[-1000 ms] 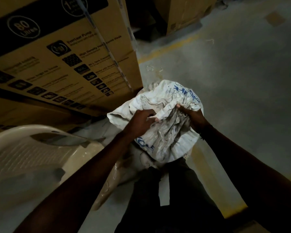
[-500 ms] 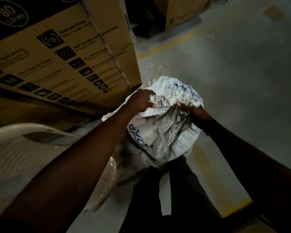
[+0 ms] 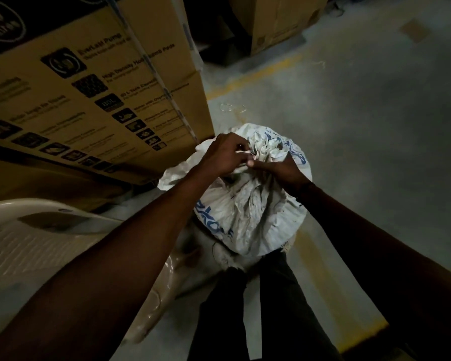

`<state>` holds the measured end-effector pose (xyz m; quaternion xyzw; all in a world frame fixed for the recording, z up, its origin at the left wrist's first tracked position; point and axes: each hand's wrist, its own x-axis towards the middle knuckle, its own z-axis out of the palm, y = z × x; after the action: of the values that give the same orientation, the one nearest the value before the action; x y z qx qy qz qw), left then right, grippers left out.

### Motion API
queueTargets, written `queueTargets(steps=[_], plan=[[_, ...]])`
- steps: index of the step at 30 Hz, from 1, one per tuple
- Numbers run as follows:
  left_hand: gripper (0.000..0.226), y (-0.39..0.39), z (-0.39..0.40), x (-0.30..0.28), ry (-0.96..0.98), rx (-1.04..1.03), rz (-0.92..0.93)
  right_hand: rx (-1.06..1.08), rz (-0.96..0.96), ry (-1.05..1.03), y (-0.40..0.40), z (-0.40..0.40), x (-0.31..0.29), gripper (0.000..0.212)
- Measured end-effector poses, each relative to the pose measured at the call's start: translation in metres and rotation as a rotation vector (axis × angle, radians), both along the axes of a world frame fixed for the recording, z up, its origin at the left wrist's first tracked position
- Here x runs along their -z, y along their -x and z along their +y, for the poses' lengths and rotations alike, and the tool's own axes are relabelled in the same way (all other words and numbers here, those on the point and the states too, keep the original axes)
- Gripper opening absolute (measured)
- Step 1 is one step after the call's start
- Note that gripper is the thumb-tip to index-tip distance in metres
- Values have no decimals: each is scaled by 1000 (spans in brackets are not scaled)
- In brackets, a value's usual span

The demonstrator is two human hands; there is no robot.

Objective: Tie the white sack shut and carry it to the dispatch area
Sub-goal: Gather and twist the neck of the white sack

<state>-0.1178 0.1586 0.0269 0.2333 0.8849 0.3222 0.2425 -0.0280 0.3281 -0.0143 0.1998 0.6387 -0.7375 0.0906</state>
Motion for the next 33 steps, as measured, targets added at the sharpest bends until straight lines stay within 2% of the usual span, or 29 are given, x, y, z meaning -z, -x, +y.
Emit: queueTargets(steps=[6,8,11,15,18,22,25,28,31,33], plan=[[25,11,-9,-8,69,193,-169,77,-41,-51,2,-6,0,69],[25,7,-18,-12,-65,87,-189,112,-71,1,2,-5,5,72],[25,2,-43,-21,-341,-242,-245,122,-89,59,-3,2,10,75],[54,-18,-93,-26,-403,-487,-150,137,-106,75,-9,12,11,79],[78,-47,-118,-16,-340,-529,-197,155,-114,87,-10,11,7,76],[115,-86,-127,3,-396,-622,-237,174,-118,94,-8,7,4,75],[125,-101,-118,13,-433,-662,-279,145,-138,82,-7,8,4,80],[133,-93,-107,28,-465,-658,-262,98,-123,33,-7,11,0,73],[122,-76,-88,36,-471,-609,-237,85,-90,17,-9,13,2,68],[120,-65,-75,37,-440,-577,-293,74,-88,4,-10,15,4,68]])
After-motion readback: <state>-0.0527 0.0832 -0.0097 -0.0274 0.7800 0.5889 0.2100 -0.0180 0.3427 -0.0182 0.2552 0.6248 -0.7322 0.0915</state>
